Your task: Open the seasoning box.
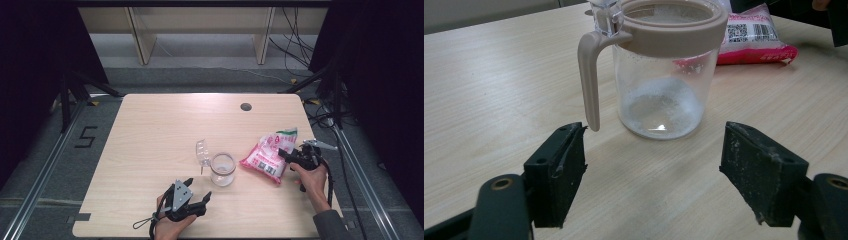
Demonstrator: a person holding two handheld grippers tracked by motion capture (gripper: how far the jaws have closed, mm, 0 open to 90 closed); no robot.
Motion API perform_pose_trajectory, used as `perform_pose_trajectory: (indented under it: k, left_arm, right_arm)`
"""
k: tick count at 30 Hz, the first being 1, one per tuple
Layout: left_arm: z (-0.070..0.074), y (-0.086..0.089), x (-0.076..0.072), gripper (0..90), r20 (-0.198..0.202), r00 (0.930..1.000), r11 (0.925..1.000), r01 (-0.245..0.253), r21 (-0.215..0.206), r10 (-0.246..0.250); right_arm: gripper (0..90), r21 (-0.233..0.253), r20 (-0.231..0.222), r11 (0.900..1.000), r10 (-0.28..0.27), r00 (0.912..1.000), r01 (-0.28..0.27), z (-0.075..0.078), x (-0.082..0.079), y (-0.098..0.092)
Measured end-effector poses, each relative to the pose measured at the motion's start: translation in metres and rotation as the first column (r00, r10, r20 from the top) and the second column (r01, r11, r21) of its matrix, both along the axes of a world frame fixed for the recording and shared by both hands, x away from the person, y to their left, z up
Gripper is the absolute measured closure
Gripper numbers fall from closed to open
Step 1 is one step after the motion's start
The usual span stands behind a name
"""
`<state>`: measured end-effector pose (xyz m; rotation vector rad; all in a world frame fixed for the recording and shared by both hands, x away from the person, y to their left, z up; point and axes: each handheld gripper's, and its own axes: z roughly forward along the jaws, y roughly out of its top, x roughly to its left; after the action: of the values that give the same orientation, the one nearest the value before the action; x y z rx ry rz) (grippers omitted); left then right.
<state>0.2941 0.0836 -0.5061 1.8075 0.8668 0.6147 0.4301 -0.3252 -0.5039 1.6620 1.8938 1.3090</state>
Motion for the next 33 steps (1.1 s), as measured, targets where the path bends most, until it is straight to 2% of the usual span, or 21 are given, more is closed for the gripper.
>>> perform_pose_trajectory:
  k: [2,4,5,6,7,8,9,11,12,14,17,18,19,22,23,24,27,28,30,32,33]
  left_arm:
    - [0.000,0.000,0.000,25.3,0.005,1.0000,1.0000,0.002,0.002,-0.002]
    - [0.000,0.001,0.001,25.3,0.006,1.0000,0.9998,0.008,0.020,-0.008]
    - [0.001,0.002,0.002,25.3,0.016,0.9998,0.9993,0.014,0.034,-0.015]
    - [0.001,0.001,0.002,25.3,0.011,0.9999,0.9997,0.009,0.021,-0.009]
    - [0.000,-0.001,0.000,25.3,-0.008,1.0000,0.9999,-0.004,-0.014,0.004]
    - [0.001,0.000,0.001,25.3,0.002,1.0000,1.0000,0.005,0.006,-0.005]
    - [0.001,0.000,0.001,25.3,-0.002,1.0000,1.0000,0.001,0.004,-0.001]
    - [0.002,0.001,0.003,25.3,0.015,0.9997,0.9994,0.016,0.030,-0.017]
    - [0.002,0.001,0.003,25.3,0.014,0.9998,0.9995,0.016,0.027,-0.016]
    - [0.000,-0.003,0.003,25.3,-0.006,1.0000,0.9998,-0.001,-0.018,0.001]
    - [0.001,-0.002,0.002,25.3,-0.008,1.0000,1.0000,0.001,-0.005,-0.001]
    - [0.001,-0.002,0.003,25.4,-0.008,1.0000,1.0000,0.003,-0.005,-0.003]
    - [0.001,-0.002,0.003,25.3,-0.009,1.0000,0.9999,-0.002,-0.012,0.002]
    - [0.002,-0.002,0.004,25.4,-0.001,1.0000,1.0000,0.005,0.000,-0.005]
    - [0.002,-0.002,0.003,25.4,-0.007,1.0000,1.0000,0.001,-0.009,-0.001]
    - [0.002,-0.002,0.003,25.4,-0.004,1.0000,1.0000,0.004,-0.006,-0.004]
    - [0.002,-0.002,0.003,25.4,-0.007,1.0000,1.0000,0.000,-0.008,0.000]
    - [0.002,-0.001,0.003,25.3,-0.008,1.0000,1.0000,0.001,-0.009,-0.001]
    - [0.003,0.000,0.004,25.4,0.004,1.0000,1.0000,0.007,0.003,-0.007]
    - [0.002,-0.001,0.004,25.4,0.000,1.0000,1.0000,0.006,0.003,-0.006]
    - [0.003,0.000,0.006,25.4,0.011,0.9998,0.9997,0.014,0.021,-0.014]
  right_arm:
    - [52.5,-0.014,0.038,1.000,0.022,0.9990,-0.022,-0.004,0.004,-0.003]
    - [54.6,-0.009,0.031,1.000,0.029,0.9991,-0.029,-0.005,0.006,-0.002]
    - [55.6,0.014,-0.004,1.000,0.009,1.0000,-0.009,-0.004,0.005,0.001]
    - [55.9,-0.005,0.027,1.000,0.029,0.9992,-0.029,-0.007,0.007,-0.001]
    - [56.7,-0.005,0.016,1.000,0.027,0.9995,-0.027,-0.007,0.008,-0.001]
    - [57.9,0.018,-0.010,1.000,-0.003,0.9999,0.003,-0.006,0.007,0.002]
    - [59.4,0.009,0.021,1.000,0.029,0.9994,-0.029,-0.008,0.010,-0.001]
    - [62.9,0.005,0.012,1.000,0.018,0.9998,-0.018,-0.008,0.010,-0.001]
    - [64.8,0.003,0.013,1.000,0.022,0.9997,-0.022,-0.008,0.010,-0.001]
    - [68.4,0.043,0.005,0.999,0.006,1.0000,-0.006,-0.010,0.011,0.001]
    - [77.6,0.060,0.010,0.998,0.001,1.0000,-0.002,-0.009,0.011,0.000]
    - [79.8,0.036,0.031,0.999,0.015,0.9994,-0.016,-0.009,0.011,-0.002]
    - [81.6,0.061,0.009,0.998,0.013,0.9999,-0.014,-0.008,0.010,-0.001]
    - [86.8,0.029,0.054,0.999,0.036,0.9979,-0.037,-0.009,0.012,-0.004]
    - [88.1,0.014,0.046,0.999,0.036,0.9983,-0.037,-0.008,0.012,-0.004]
    - [89.3,0.056,0.033,0.998,0.021,0.9992,-0.023,-0.007,0.009,0.001]
    - [90.0,-0.004,0.074,0.998,0.058,0.9956,-0.058,-0.008,0.011,-0.003]
    - [90.0,0.013,0.093,0.998,0.057,0.9940,-0.059,-0.008,0.011,-0.002]
    - [90.0,0.029,0.077,0.998,0.056,0.9955,-0.058,-0.004,0.007,0.000]
    - [90.0,0.019,0.119,0.997,0.072,0.9902,-0.074,0.001,0.004,0.002]
    - [90.0,0.019,0.119,0.997,0.072,0.9902,-0.074,0.001,0.004,0.002]
